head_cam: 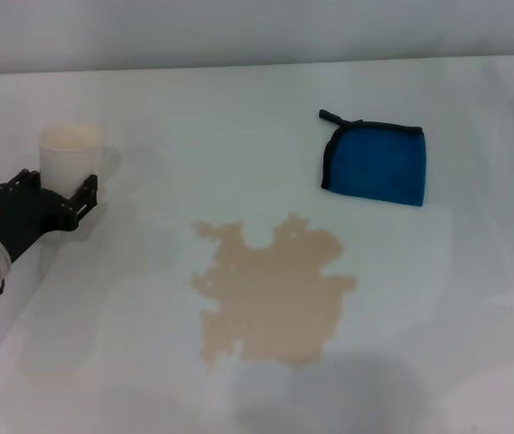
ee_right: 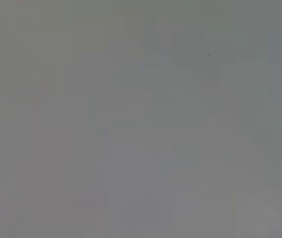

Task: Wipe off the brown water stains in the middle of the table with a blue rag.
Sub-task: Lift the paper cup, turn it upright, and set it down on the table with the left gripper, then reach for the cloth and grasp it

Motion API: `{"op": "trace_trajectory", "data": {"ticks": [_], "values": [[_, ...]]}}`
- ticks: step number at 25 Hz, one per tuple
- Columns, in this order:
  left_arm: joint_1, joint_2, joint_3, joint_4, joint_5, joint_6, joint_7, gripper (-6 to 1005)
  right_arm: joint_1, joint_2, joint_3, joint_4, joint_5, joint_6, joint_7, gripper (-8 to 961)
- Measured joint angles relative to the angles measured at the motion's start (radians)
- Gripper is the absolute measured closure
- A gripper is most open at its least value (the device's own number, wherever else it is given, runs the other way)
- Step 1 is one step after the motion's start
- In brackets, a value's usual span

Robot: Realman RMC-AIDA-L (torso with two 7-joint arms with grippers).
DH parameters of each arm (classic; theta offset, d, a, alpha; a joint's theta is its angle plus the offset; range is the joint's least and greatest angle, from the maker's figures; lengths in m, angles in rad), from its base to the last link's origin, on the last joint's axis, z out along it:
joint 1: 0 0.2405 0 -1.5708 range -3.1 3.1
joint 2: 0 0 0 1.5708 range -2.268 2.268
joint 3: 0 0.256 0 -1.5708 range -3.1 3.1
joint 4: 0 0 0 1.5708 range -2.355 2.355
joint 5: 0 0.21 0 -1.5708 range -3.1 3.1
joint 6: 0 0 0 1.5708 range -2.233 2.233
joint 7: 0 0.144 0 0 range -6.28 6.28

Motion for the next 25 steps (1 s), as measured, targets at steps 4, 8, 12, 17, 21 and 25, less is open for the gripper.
{"op": "trace_trajectory", "data": {"ticks": [4,8,12,17,21,25], "values": [[0.007,0.0,0.006,-0.002,0.0,-0.001,0.011,366,0.0,0.0,0.0,0.0,0.0,0.0,0.0,173],[0.009,0.0,0.01,-0.011,0.0,0.0,0.03,365,-0.003,0.0,0.0,0.0,0.0,0.0,0.0,173],[0.015,-0.001,0.01,-0.014,0.0,0.0,0.031,354,-0.004,0.0,0.0,0.0,-0.002,0.0,0.0,173],[0.021,-0.001,0.011,-0.015,-0.001,0.002,0.031,326,-0.007,0.0,-0.001,0.0,-0.003,0.0,0.0,173],[0.026,-0.001,0.011,-0.017,-0.002,0.003,0.029,303,-0.009,0.0,-0.002,0.003,-0.004,0.0,0.0,174],[0.04,-0.001,0.01,-0.017,-0.004,-0.017,0.024,190,-0.01,0.0,-0.001,0.007,-0.005,0.0,0.0,174]]}}
